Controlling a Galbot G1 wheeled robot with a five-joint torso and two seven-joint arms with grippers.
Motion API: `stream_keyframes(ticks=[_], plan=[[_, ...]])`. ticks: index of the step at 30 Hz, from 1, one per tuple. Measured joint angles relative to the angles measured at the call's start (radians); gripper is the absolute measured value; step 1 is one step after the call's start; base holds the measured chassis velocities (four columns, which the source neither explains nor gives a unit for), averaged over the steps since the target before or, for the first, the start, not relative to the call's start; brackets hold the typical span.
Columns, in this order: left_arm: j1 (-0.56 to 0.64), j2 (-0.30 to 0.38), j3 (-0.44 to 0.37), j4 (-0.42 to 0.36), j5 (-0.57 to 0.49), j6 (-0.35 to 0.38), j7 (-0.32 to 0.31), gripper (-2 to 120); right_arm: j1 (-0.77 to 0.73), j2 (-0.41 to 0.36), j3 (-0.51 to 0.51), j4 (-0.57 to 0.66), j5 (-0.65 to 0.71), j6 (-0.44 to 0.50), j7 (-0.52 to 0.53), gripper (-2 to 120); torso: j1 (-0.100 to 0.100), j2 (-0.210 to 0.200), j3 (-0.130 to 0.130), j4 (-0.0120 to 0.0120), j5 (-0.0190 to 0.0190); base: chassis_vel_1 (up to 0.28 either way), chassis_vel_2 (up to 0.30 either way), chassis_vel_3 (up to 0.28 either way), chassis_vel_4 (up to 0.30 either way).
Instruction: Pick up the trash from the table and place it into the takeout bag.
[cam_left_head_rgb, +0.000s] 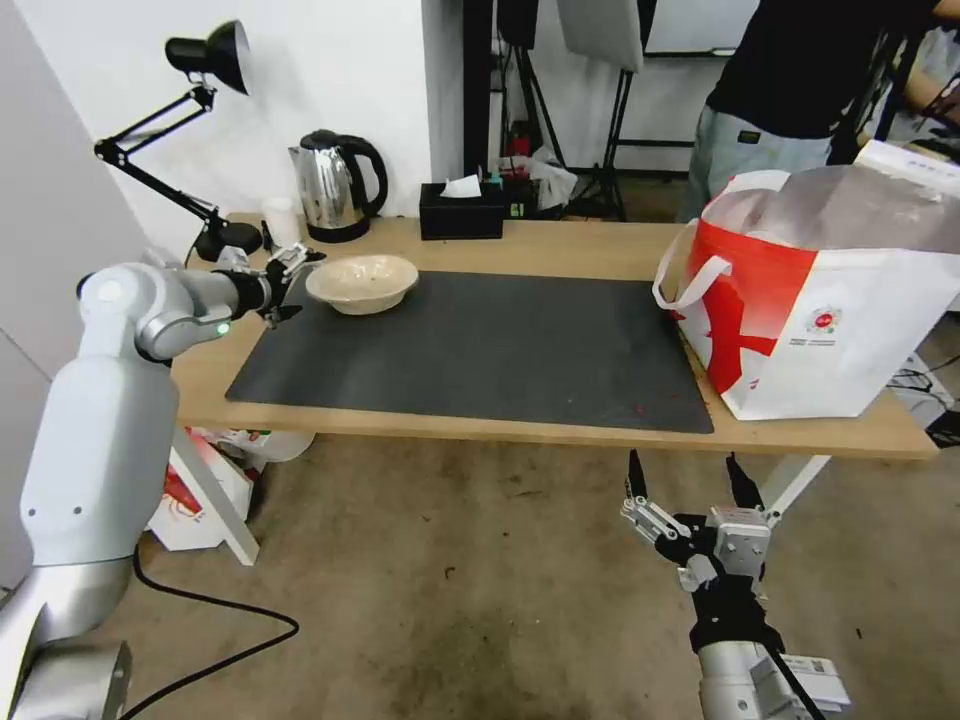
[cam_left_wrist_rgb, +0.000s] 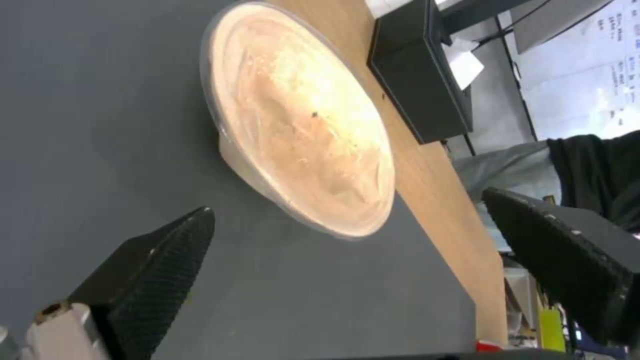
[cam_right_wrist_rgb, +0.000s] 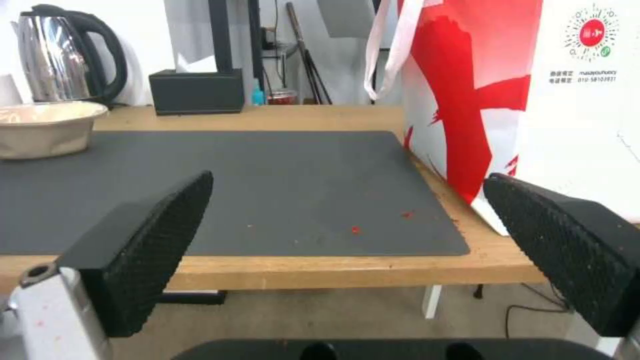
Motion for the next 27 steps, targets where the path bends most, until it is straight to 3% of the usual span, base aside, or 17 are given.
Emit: stream_keyframes(ticks=[27], plan=[[-0.091,-0.06,0.022,0.21,0.111,0.028,0.069,100,0.0,0.0,0.0,0.0,0.0,0.0,0.0,100,0.0,0.0,0.0,0.0,-0.0001,0.0,0.0,0.0,0.0]])
